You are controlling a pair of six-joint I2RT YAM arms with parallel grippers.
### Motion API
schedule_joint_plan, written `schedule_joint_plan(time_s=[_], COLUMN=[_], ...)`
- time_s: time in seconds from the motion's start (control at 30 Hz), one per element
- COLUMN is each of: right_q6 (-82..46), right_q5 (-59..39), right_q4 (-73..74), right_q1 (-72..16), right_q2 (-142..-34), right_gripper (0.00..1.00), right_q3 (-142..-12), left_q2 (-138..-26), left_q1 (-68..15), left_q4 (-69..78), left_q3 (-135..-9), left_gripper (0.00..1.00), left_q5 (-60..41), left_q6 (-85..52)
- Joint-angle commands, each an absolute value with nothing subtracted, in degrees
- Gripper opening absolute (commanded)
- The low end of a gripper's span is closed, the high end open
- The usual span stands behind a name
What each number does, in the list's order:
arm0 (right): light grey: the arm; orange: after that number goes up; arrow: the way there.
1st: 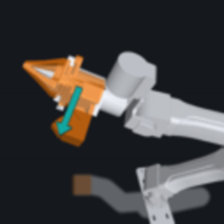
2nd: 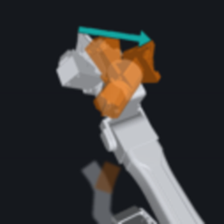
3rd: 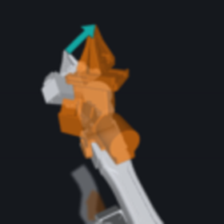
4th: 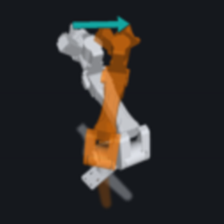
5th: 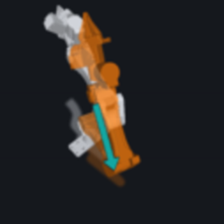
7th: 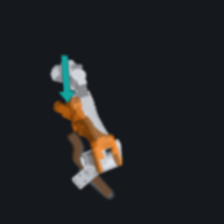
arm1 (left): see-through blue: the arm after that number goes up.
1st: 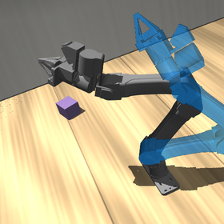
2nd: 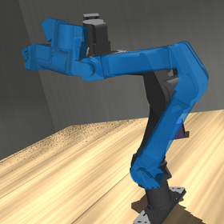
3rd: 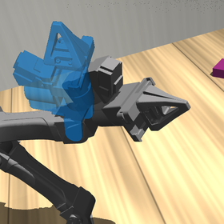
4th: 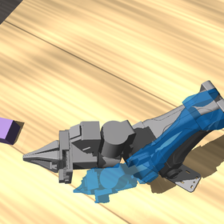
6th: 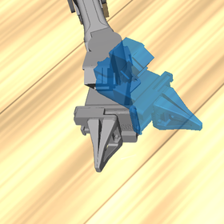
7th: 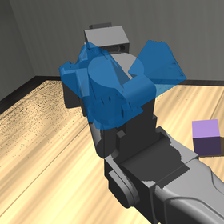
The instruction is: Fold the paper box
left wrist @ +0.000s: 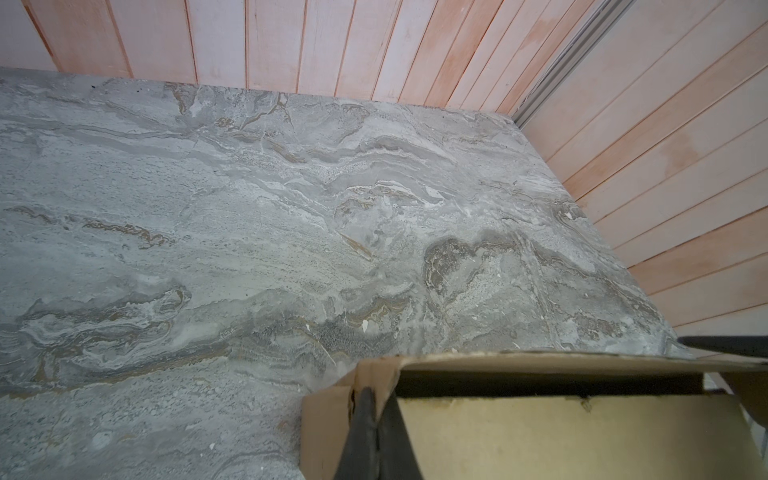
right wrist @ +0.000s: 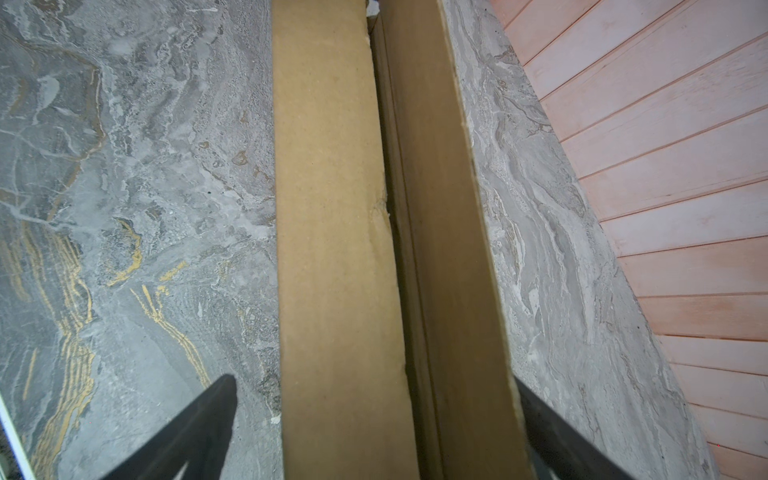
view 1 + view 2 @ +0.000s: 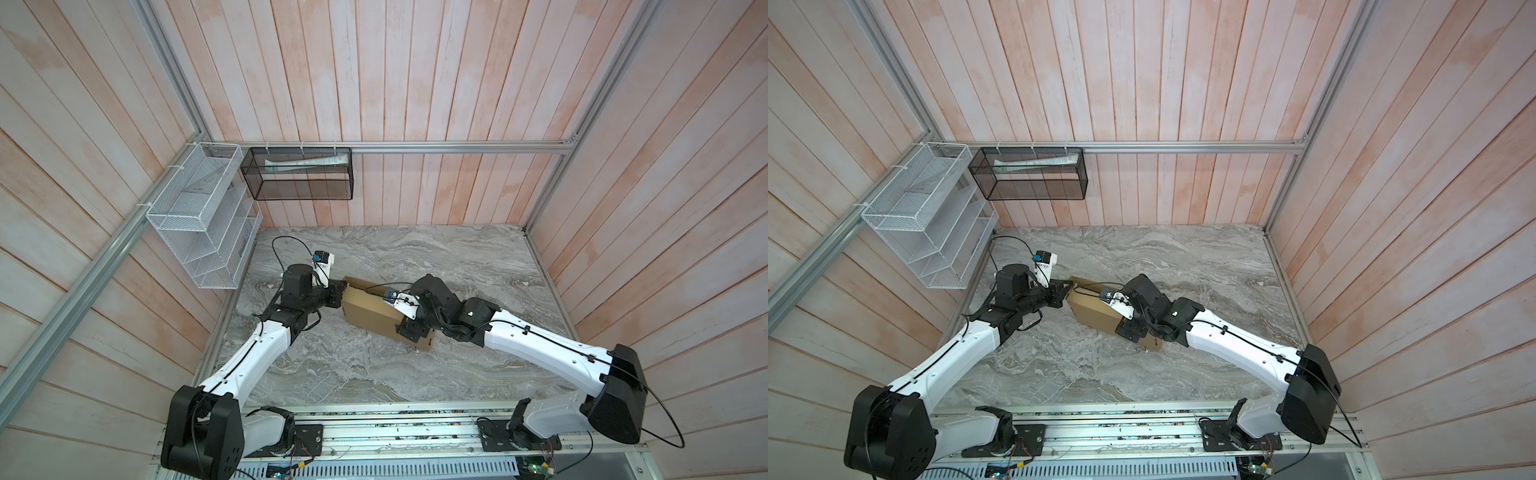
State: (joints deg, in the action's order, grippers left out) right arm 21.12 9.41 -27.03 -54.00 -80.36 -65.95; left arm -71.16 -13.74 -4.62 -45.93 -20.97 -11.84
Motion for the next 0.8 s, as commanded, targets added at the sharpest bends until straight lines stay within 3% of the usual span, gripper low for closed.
schedule_joint_plan(time_s=[0.0,0.37,0.77], right_q6=[21.44,21.58,22.01], right_q5=[11.45,12.74,13.34], right_q4=[-26.76,-26.5,-26.44], right_q1=[-54.4,-54.4,-54.4], right_q2=[-80.64,-80.95,-81.25], right_gripper=[0.93,0.81,0.74], right_q3=[-66.63,-66.21,-66.01], left_q2=[-71.98,-71.82,-71.48], left_q1=[-13.97,-14.05,-14.04], left_q4=[-6.21,-6.31,-6.25], left_q3=[-44.74,-44.81,-44.62], left_gripper=[0.0,0.0,0.0], left_q5=[-21.09,-21.39,-21.53], left_q6=[-12.18,-12.29,-12.43])
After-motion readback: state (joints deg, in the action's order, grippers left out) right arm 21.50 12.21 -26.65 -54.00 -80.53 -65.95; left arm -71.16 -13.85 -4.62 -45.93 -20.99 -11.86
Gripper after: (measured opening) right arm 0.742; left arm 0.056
